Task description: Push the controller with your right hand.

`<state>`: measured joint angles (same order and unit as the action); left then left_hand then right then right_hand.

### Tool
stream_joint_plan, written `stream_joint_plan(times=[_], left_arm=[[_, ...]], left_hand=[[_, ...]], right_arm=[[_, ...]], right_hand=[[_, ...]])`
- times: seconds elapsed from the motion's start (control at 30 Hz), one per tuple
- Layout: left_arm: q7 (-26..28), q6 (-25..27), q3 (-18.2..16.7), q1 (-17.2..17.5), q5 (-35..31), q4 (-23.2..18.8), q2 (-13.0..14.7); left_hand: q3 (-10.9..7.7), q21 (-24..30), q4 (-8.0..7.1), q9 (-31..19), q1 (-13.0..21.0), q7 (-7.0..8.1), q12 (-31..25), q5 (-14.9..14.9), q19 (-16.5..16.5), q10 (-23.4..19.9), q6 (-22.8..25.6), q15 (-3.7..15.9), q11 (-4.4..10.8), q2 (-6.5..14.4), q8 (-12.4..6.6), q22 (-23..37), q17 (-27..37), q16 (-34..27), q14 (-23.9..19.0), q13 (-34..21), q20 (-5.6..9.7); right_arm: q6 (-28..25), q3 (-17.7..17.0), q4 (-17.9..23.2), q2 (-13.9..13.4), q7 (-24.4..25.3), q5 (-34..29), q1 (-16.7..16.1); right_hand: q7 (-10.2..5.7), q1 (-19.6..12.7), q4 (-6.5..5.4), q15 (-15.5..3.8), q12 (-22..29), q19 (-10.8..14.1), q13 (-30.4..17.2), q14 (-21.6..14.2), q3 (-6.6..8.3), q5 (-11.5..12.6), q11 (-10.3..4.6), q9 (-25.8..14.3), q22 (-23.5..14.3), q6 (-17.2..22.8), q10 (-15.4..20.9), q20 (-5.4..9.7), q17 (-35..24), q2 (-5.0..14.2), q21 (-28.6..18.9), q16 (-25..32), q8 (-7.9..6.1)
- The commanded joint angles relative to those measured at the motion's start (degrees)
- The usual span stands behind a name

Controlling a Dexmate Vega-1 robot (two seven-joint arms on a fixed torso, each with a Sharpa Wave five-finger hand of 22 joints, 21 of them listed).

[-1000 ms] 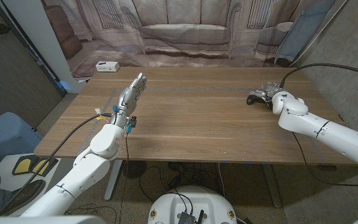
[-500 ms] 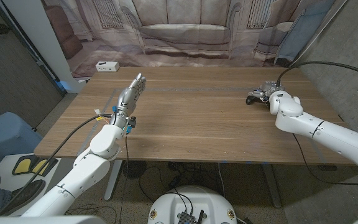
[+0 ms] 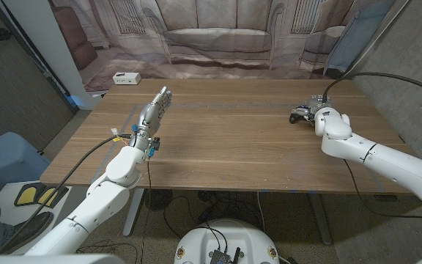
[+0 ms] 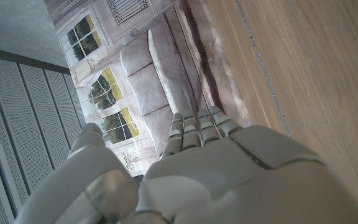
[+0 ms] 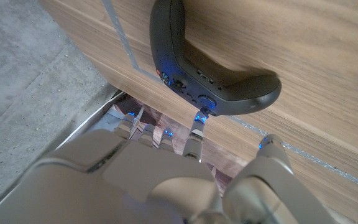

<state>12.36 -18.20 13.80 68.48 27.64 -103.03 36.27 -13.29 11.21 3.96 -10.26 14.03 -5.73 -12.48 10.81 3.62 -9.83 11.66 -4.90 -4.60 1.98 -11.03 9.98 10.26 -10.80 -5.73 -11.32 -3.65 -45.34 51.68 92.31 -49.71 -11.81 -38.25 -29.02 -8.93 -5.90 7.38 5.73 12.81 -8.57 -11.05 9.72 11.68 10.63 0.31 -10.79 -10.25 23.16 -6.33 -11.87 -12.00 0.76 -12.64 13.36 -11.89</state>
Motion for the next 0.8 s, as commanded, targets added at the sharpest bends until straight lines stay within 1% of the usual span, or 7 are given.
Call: stream_joint_plan(times=[0.03, 0.23, 0.33, 0.5, 0.8], left_arm=[[-0.43, -0.06, 0.17, -0.26, 0.33, 0.39, 0.13], [-0.57, -0.17, 0.20, -0.33, 0.42, 0.49, 0.17], [-0.48, -0.12, 0.17, -0.31, 0.37, 0.39, 0.22], [-0.50, -0.04, 0.19, -0.31, 0.41, 0.30, 0.27], [-0.59, -0.07, 0.41, -0.69, 0.23, 0.40, 0.20]], left_hand=[[-0.02, 0.10, 0.27, -0.16, 0.11, 0.10, 0.06, -0.22, -0.40, -0.04, 0.59, -0.07, -0.04, 0.54, 0.06, 0.33, 0.12, 0.04, 0.25, -0.14, -0.08], [-0.03, 0.11, 0.31, -0.16, 0.09, 0.12, 0.04, -0.22, -0.42, -0.11, 0.68, -0.09, -0.06, 0.56, 0.03, 0.33, 0.12, 0.04, 0.26, -0.14, -0.08], [-0.02, 0.11, 0.34, -0.16, 0.08, 0.12, 0.10, -0.23, -0.41, 0.02, 0.68, -0.07, -0.02, 0.56, 0.04, 0.33, 0.12, 0.03, 0.24, -0.14, -0.08], [-0.02, 0.11, 0.38, -0.16, 0.06, 0.14, 0.06, -0.23, -0.43, -0.09, 0.63, -0.02, -0.03, 0.57, 0.07, 0.33, 0.12, 0.03, 0.25, -0.14, -0.08], [-0.04, 0.11, 0.44, -0.16, 0.04, 0.16, 0.07, -0.23, -0.44, -0.08, 0.98, -0.02, -0.17, 0.61, -0.05, 0.33, 0.12, 0.03, 0.26, -0.14, -0.09]], right_arm=[[-0.77, 0.09, -0.55, 0.89, -0.84, -1.52, -0.27], [-1.16, -0.59, 0.08, 0.82, -0.67, -1.26, -0.70], [-1.00, -1.18, 0.43, 0.70, 0.08, -0.87, -1.10], [-0.74, -2.13, 0.89, 0.59, 1.43, -0.19, -1.72], [-0.58, -2.71, 1.50, 0.25, 1.95, 0.16, -1.94]], right_hand=[[-0.32, 0.42, 0.01, 0.03, 0.33, 0.38, -0.11, 2.34, 0.00, 0.32, -0.05, -0.11, -0.10, 1.08, 0.14, -0.28, 0.01, 0.13, -0.27, 0.26, -0.48], [-0.41, 0.45, -0.01, 0.09, 0.33, 0.51, -0.11, 2.24, 0.00, 0.33, -0.11, -0.11, -0.10, 1.20, 0.24, -0.29, 0.02, 0.14, -0.25, 0.26, -0.46], [-0.50, 0.49, -0.02, 0.12, 0.26, 0.78, -0.11, 2.19, 0.01, 0.34, -0.06, -0.11, -0.08, 0.16, 0.24, -0.29, 0.02, 0.16, -0.23, 0.20, 0.07], [-0.58, 0.47, -0.02, 0.17, 0.30, 0.98, -0.11, 1.88, 0.06, 0.36, 0.03, -0.11, -0.08, -0.52, 0.46, -0.30, 0.04, 0.23, -0.21, 0.25, 0.40], [-0.63, 0.37, 0.02, 0.12, 0.26, 1.35, -0.11, 1.44, 0.17, 0.38, 0.07, -0.12, -0.07, -1.60, 0.60, -0.31, 0.06, 0.35, -0.18, 0.31, 0.86]])
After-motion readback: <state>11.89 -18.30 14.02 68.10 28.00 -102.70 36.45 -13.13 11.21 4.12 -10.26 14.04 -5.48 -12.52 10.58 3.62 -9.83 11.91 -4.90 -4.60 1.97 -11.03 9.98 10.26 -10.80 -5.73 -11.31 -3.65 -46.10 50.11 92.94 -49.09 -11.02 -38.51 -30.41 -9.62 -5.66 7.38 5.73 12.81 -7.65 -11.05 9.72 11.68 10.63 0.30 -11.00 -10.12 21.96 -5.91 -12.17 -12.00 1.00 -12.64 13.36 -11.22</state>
